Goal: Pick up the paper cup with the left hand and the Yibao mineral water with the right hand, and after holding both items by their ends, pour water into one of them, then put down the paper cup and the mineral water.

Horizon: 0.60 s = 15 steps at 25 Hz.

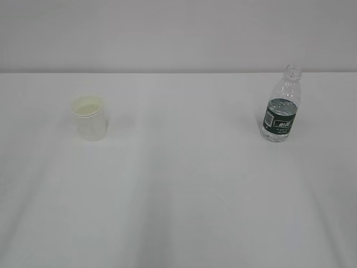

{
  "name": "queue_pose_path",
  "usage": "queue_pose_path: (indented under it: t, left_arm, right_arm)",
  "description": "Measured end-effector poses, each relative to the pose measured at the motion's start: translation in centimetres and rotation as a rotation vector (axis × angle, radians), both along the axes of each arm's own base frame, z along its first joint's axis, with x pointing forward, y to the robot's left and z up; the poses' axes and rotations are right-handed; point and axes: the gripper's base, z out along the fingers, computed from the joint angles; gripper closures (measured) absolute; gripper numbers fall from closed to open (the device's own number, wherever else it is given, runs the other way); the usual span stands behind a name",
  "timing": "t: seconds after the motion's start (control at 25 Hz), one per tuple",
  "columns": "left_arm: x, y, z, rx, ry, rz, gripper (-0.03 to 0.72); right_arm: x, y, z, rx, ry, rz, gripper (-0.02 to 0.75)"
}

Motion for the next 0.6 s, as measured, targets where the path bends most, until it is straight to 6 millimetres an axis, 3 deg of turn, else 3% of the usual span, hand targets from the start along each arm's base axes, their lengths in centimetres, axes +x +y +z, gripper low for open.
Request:
queue_pose_path:
  t: [0.6]
  left_arm:
    - [-0.3,0.0,-0.5,0.020,0.061,-0.014,0.233]
  right_arm:
    - [-3.0,-0.4,-1.0,-0.004,0.055,-0.002,0.186]
